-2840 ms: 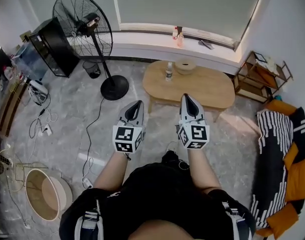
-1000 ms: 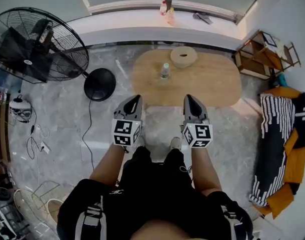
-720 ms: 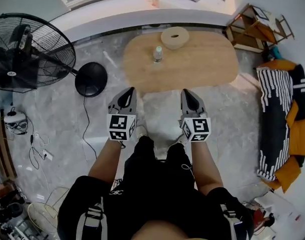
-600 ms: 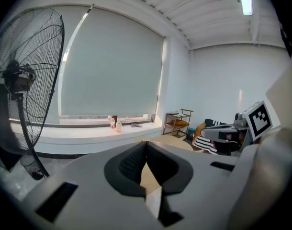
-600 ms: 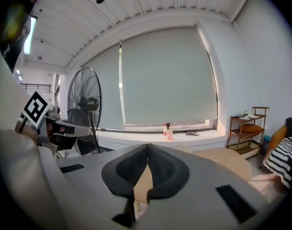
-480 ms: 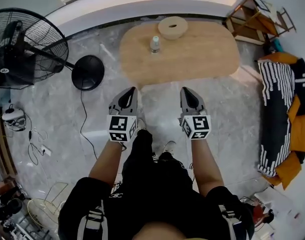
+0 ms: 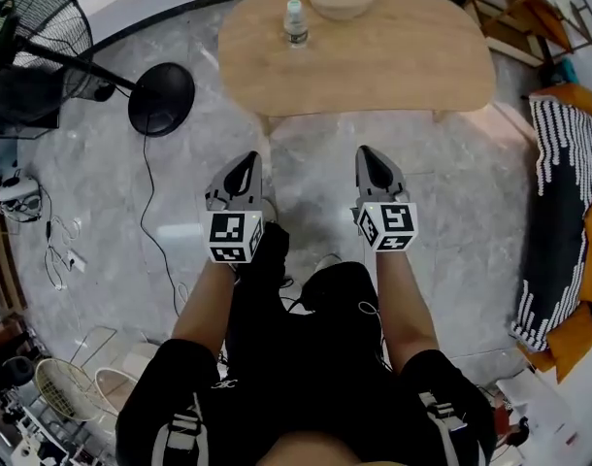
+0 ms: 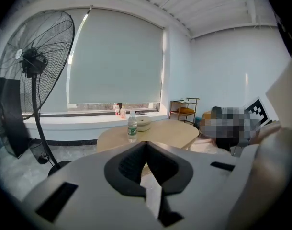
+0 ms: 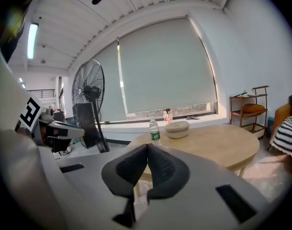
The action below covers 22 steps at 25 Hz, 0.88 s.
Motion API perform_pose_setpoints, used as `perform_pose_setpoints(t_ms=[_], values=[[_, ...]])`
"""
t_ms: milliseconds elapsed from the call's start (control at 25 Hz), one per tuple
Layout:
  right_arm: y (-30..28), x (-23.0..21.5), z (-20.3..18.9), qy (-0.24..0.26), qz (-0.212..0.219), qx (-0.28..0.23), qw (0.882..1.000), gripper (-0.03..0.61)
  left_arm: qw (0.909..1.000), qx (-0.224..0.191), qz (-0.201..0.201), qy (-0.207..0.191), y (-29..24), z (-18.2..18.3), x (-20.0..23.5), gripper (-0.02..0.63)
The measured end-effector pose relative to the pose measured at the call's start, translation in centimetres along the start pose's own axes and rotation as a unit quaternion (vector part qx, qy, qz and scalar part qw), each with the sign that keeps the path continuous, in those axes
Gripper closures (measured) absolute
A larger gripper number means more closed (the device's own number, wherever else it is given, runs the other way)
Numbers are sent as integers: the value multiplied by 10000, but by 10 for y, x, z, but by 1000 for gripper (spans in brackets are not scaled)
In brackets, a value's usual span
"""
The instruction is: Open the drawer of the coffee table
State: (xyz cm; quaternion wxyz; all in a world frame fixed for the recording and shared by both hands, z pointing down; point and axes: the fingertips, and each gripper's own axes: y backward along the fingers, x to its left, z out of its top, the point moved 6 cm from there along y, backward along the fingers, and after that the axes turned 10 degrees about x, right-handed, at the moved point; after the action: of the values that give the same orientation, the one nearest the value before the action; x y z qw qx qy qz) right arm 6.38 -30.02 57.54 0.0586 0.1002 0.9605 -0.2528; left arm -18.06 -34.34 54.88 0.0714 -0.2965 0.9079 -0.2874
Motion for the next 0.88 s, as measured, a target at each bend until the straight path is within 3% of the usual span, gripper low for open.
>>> perform_pose_setpoints(t_ms=[280, 440, 640, 880], values=[[-84, -47, -144, 19, 73, -515, 9986, 561, 9981, -380, 330, -345, -102, -129, 16, 592], [-120, -68, -207, -16, 176, -840, 9963, 561, 9955, -630, 610, -365, -142, -185, 16, 592], [-144, -89, -253, -119, 407, -834, 9956, 561, 9948, -713, 728, -77, -170, -231, 9, 592], [-153, -123, -285, -1192, 866, -668, 9868, 561, 9965, -428, 678, 250, -195, -256, 0, 592]])
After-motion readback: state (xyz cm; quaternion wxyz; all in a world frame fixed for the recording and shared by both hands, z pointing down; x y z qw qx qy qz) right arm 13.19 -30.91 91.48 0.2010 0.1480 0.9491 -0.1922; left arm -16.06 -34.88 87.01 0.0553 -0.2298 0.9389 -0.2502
